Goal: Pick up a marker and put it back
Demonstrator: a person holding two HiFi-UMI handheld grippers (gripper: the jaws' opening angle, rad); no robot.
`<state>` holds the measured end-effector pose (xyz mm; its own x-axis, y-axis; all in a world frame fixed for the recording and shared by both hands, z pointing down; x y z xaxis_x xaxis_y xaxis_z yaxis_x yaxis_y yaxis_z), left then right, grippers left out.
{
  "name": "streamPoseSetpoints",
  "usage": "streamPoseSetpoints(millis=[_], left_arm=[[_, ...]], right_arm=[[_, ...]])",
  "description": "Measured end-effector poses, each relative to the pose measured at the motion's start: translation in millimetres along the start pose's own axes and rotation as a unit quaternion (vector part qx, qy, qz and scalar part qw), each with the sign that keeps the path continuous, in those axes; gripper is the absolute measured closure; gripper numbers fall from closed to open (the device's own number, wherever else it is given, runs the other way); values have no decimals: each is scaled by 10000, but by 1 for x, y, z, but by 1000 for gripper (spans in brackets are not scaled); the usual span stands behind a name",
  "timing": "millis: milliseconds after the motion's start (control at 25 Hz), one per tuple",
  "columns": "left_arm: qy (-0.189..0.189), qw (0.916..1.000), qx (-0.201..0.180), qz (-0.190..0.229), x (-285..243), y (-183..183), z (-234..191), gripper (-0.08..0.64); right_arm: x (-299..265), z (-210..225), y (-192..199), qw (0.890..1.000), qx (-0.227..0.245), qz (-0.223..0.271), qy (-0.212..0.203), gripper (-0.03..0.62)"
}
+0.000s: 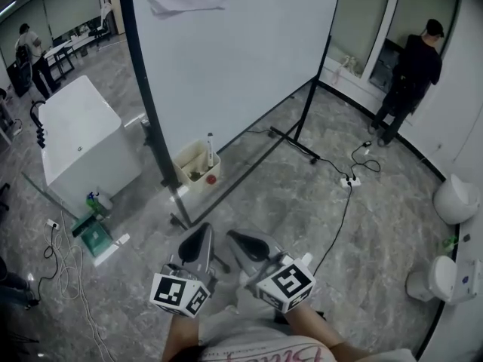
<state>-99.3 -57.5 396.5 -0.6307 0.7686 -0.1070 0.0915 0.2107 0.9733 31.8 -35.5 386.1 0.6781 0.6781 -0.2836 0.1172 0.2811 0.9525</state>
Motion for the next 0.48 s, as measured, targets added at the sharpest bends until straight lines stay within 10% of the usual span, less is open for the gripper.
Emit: streamPoseSetpoints(millis=[480], left_arm=[[-419,9990,-135,110,-94,-40,-56,560]], right_arm=[[-77,98,-43,9994,274,-35,-210,591]])
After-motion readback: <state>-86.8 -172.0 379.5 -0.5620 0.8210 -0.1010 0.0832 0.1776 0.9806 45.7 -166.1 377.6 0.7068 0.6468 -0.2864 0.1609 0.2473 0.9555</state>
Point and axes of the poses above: the fingertips, and each gripper's own axes: x backward along the fingers, z to its right, y out of its underside, the point moved 7 cm from there along x, backward along the fingers, and after that the axes turned 12 degrees about -z, right-handed, at the moved point
